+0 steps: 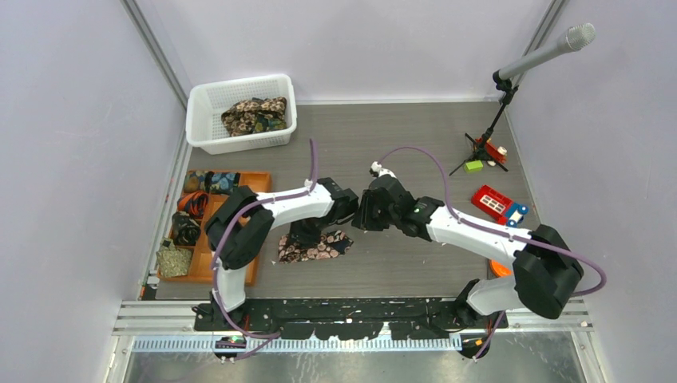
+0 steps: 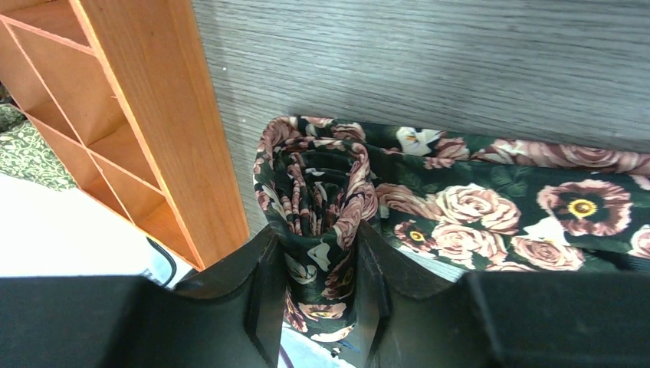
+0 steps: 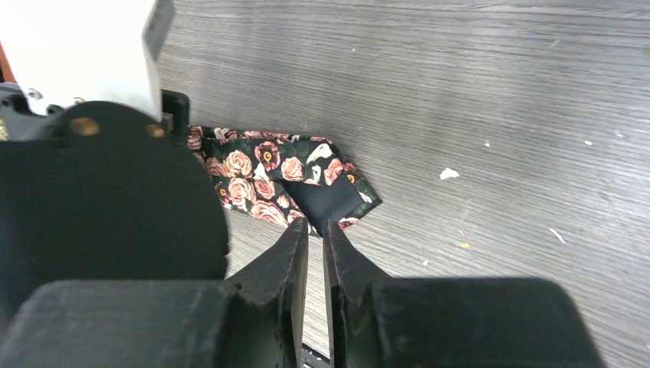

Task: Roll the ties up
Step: Roll the tie at the center of the board.

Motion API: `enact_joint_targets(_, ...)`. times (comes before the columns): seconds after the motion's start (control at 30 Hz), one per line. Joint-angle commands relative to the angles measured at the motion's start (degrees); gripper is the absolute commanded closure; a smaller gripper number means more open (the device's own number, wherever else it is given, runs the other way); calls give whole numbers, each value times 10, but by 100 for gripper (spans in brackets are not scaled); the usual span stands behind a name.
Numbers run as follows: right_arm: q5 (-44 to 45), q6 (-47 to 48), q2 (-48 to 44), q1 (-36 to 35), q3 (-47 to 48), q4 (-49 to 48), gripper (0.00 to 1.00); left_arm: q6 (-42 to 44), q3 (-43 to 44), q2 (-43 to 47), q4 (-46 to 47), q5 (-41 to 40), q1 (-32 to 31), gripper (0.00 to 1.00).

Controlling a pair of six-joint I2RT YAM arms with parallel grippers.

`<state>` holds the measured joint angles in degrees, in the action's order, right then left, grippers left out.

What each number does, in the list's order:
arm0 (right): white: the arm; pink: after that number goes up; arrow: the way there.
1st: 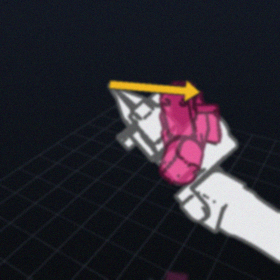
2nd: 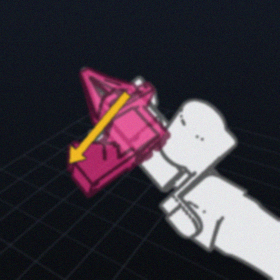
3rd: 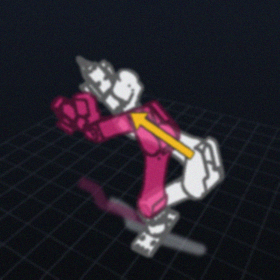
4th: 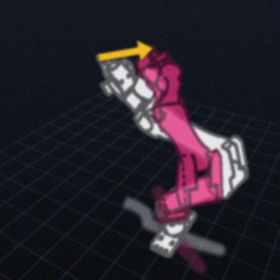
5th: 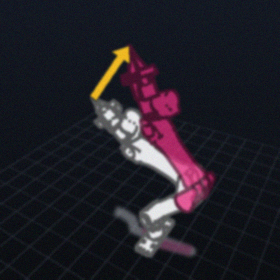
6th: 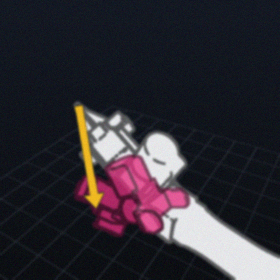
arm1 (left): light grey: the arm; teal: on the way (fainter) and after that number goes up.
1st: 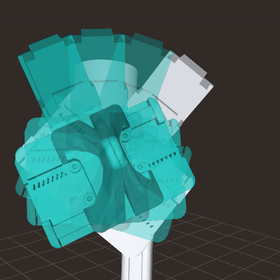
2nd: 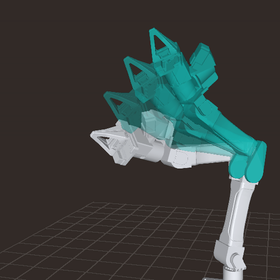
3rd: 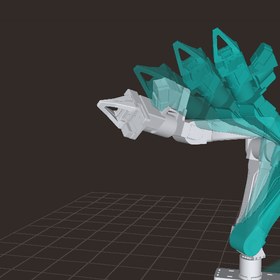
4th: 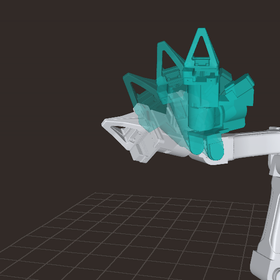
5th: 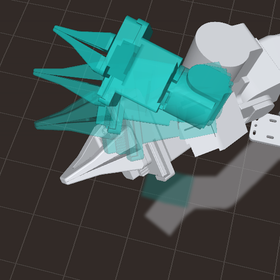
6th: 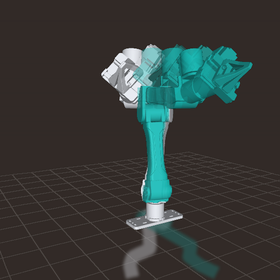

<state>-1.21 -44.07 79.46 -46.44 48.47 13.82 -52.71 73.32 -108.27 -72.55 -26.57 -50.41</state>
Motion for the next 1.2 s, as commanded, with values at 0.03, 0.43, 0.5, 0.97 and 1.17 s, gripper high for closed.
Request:
enact_joint_targets(0.03,53,2,-58,5,-8,25,81,-18,36,-38,18,8,-21,61)
enact_joint_targets(0.43,67,3,-95,9,-2,58,81,-15,80,-54,12,20,-41,42)
enact_joint_targets(0.5,69,2,-97,8,1,59,81,-14,82,-45,11,22,-41,38)
enact_joint_targets(0.97,40,-5,-89,8,21,51,77,-2,42,117,33,4,-41,15)
enact_joint_targets(1.17,0,-9,-57,-17,43,23,51,37,-32,227,83,-4,-30,16)
